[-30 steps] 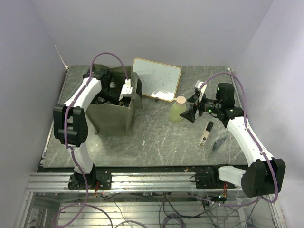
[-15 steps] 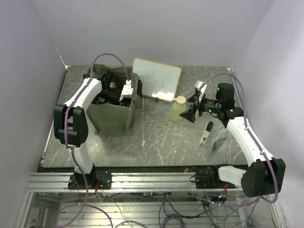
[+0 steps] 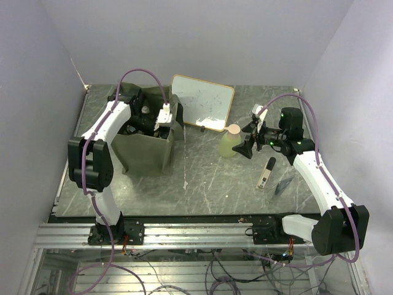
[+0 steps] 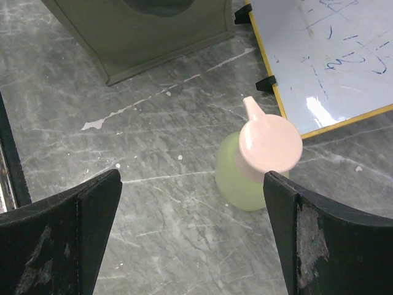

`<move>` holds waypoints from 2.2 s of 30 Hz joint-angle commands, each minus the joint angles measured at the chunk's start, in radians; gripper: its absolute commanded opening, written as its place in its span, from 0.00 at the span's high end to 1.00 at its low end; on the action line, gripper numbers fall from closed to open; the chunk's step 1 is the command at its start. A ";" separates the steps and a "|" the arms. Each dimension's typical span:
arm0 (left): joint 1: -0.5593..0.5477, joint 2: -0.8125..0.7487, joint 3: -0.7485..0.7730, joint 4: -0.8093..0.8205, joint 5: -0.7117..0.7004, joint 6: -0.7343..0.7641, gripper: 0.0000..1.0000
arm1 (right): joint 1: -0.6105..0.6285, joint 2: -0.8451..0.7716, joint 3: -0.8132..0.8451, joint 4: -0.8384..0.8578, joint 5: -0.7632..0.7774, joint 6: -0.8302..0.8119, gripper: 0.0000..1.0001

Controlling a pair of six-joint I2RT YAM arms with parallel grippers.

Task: Place the personal care products into the canvas bag
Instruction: Place the care product in the canvas bag, then move the care product at the center of the board.

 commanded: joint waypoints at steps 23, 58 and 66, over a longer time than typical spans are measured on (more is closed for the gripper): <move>-0.008 -0.112 0.092 -0.012 0.001 -0.052 0.03 | -0.007 -0.007 -0.007 0.024 -0.017 0.003 0.00; -0.008 -0.634 -0.006 0.501 -0.321 -0.684 0.01 | -0.018 -0.096 0.176 -0.336 0.350 -0.180 0.00; -0.008 -0.688 -0.021 0.606 -0.517 -1.027 0.01 | 0.054 0.007 0.180 -0.201 0.375 -0.093 0.00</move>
